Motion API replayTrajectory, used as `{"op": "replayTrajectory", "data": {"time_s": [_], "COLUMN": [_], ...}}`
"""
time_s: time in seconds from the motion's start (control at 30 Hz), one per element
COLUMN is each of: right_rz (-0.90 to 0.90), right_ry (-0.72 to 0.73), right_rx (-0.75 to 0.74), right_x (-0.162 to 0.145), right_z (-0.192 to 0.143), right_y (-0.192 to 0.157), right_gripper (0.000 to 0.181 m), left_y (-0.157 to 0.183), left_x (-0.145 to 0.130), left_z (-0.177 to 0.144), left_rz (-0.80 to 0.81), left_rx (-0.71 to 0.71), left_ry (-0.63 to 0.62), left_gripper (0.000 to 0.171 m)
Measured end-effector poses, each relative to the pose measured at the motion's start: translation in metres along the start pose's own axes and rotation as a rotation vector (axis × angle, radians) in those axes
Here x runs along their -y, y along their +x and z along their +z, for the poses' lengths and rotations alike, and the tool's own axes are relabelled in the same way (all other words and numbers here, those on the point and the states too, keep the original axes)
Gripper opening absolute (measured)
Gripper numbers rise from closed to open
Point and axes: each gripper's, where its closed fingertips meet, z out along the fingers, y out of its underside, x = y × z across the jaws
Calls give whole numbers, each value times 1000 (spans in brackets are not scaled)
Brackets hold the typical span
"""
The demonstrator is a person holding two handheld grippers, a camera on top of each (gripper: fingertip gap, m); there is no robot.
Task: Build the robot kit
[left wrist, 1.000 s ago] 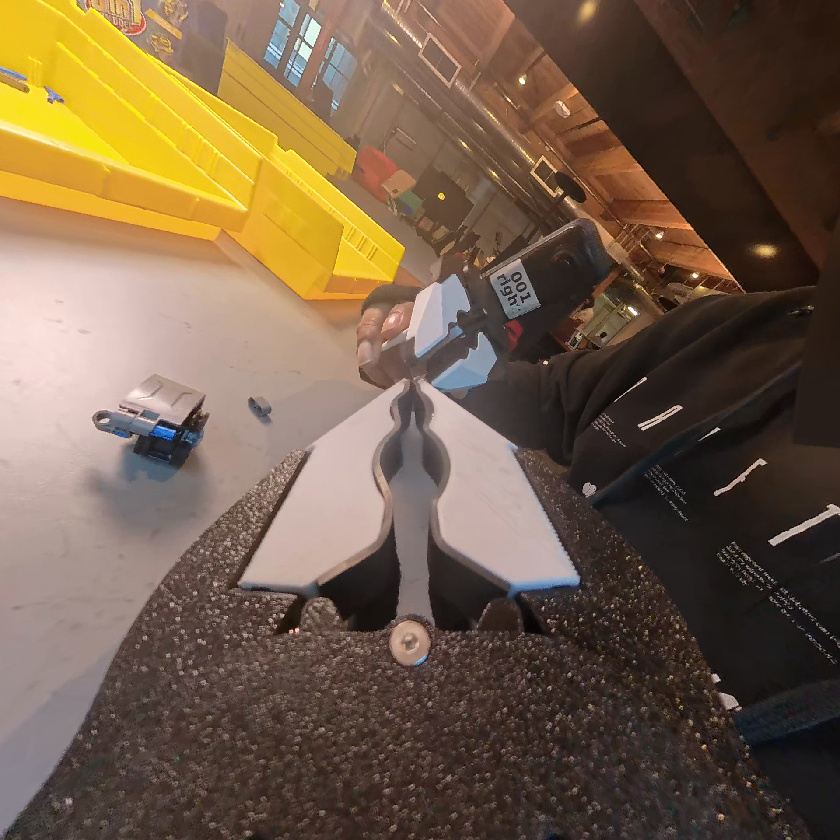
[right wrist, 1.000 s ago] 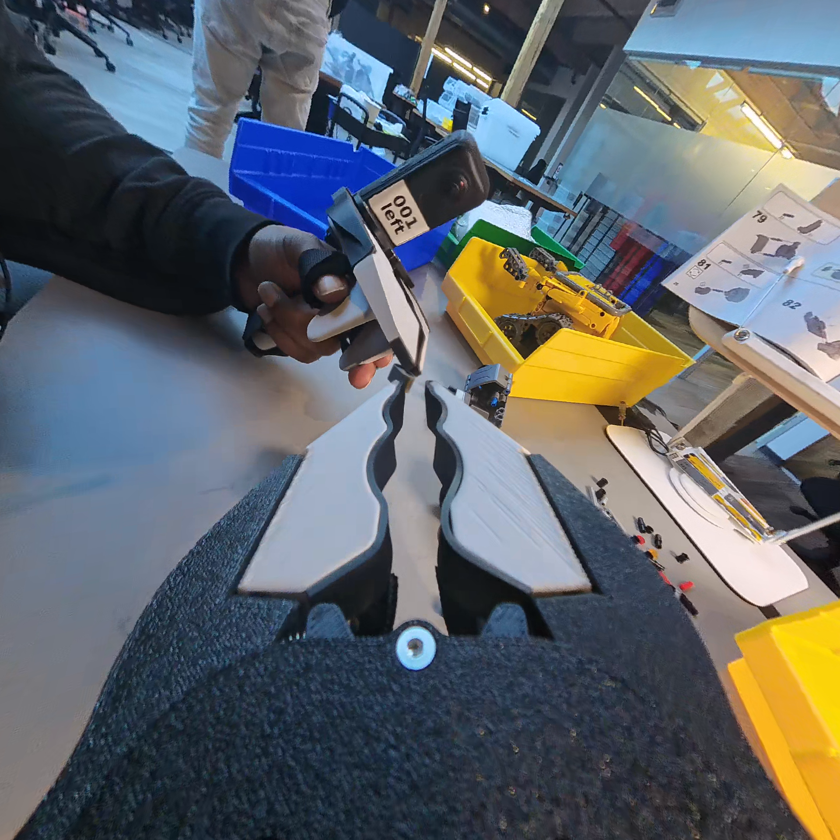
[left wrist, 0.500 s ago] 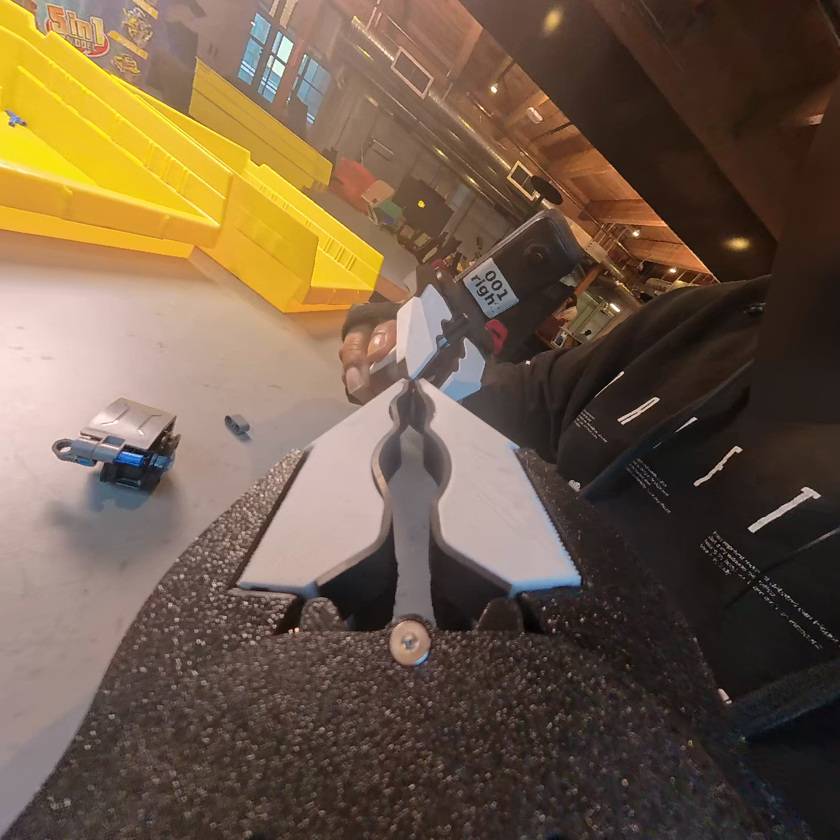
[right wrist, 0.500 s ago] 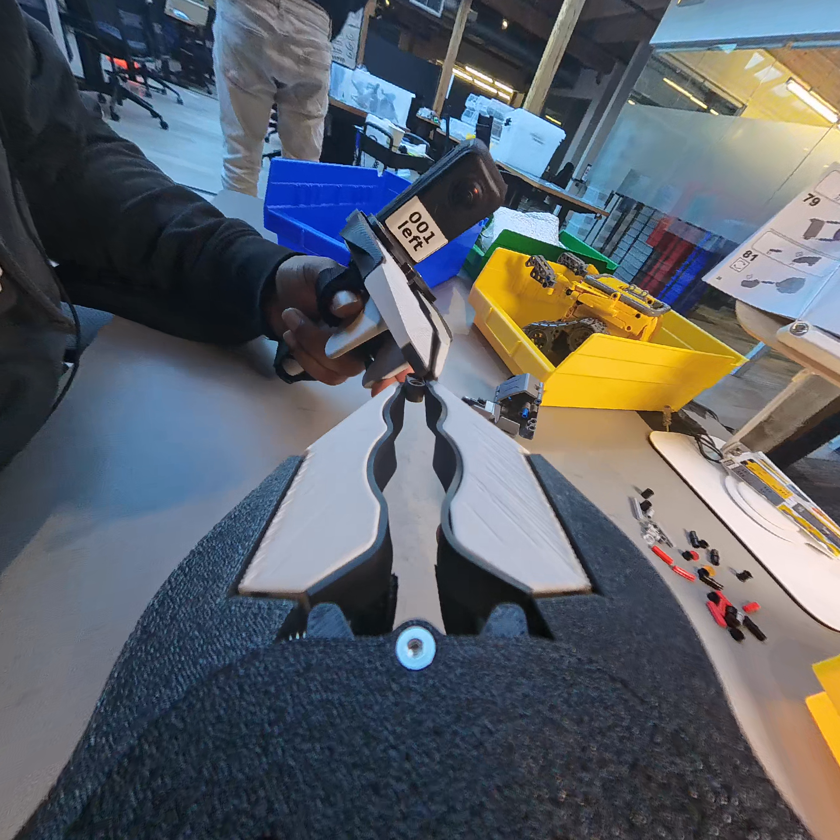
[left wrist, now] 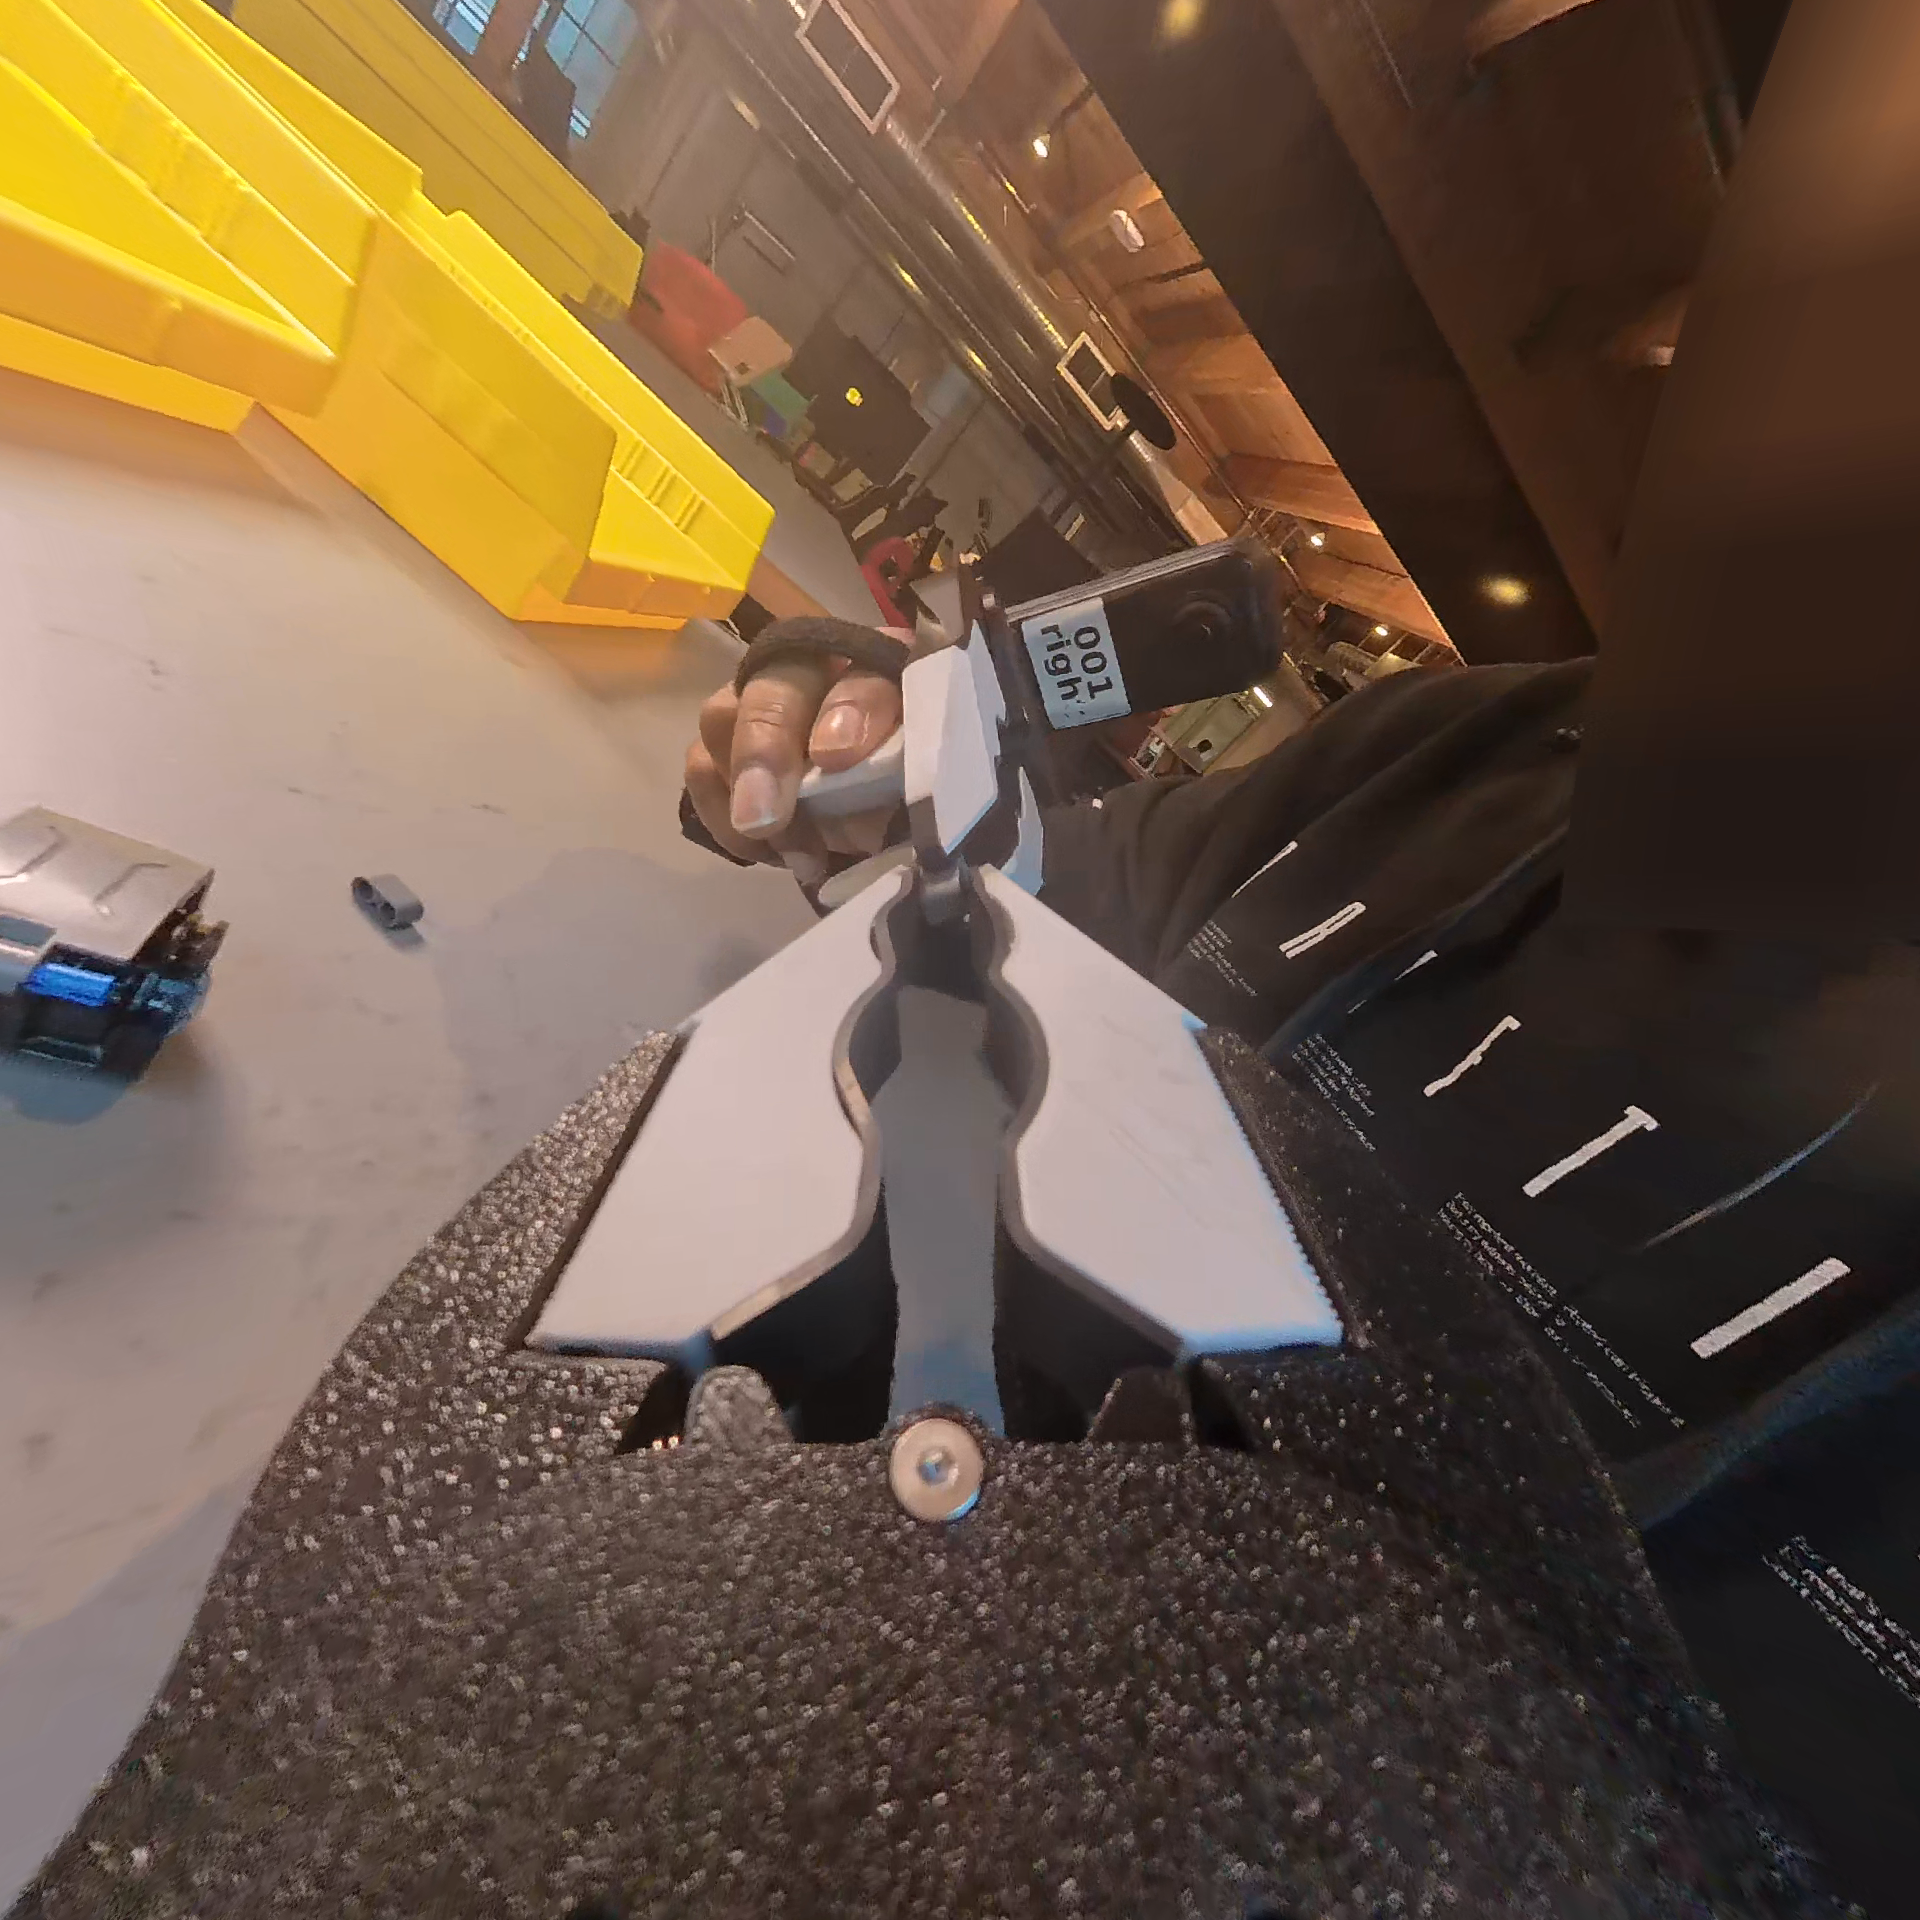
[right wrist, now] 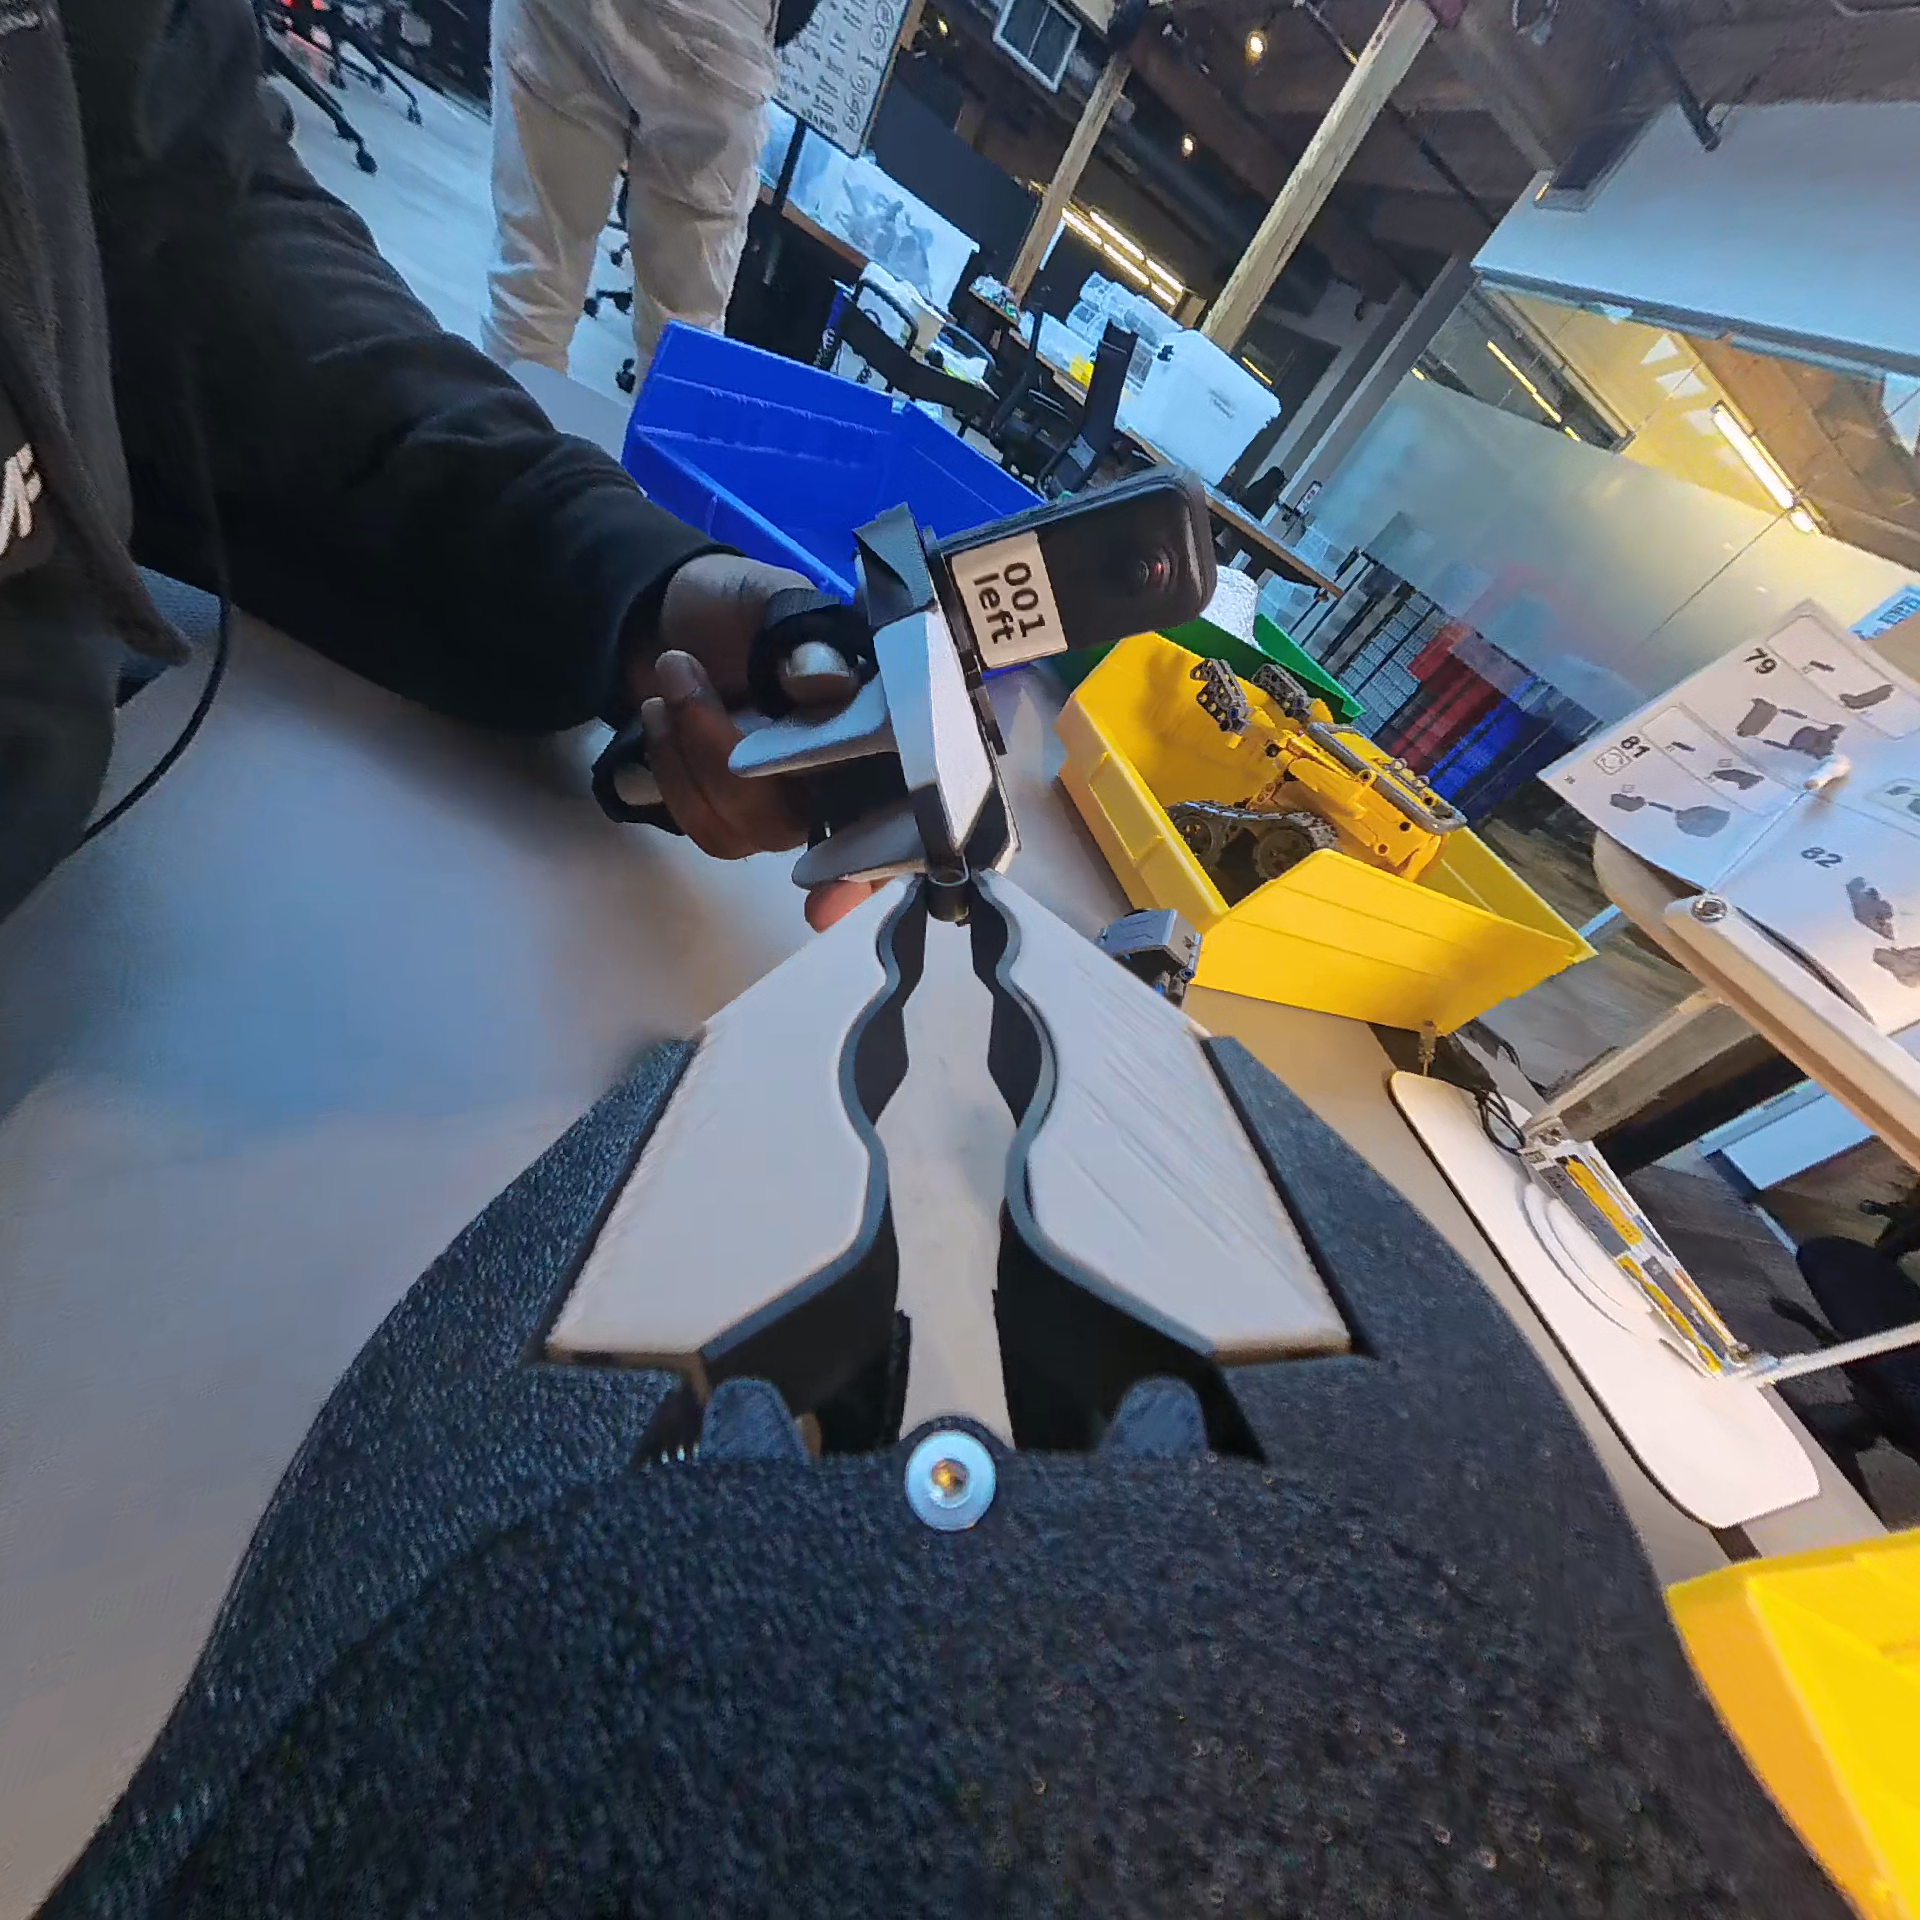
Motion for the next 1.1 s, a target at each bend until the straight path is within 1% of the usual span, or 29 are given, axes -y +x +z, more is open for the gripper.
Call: {"op": "replayTrajectory", "data": {"time_s": [0.2,0.53,0.8,1.1], "right_rz": [38,66,130,201], "right_ry": [-33,-70,-74,-52], "right_rx": [-24,-20,-4,71], "right_x": [-9,-22,-27,-28], "right_z": [2,4,5,3], "right_y": [6,6,7,0], "right_gripper": [7,7,6,6], "left_y": [-10,-22,-28,-26], "left_x": [2,-1,-2,-11], "left_z": [-2,-4,-5,-5], "left_rz": [-12,0,-25,-16], "left_rx": [60,142,155,139], "left_ry": [19,5,8,-50], "left_gripper": [8,8,8,10]}}
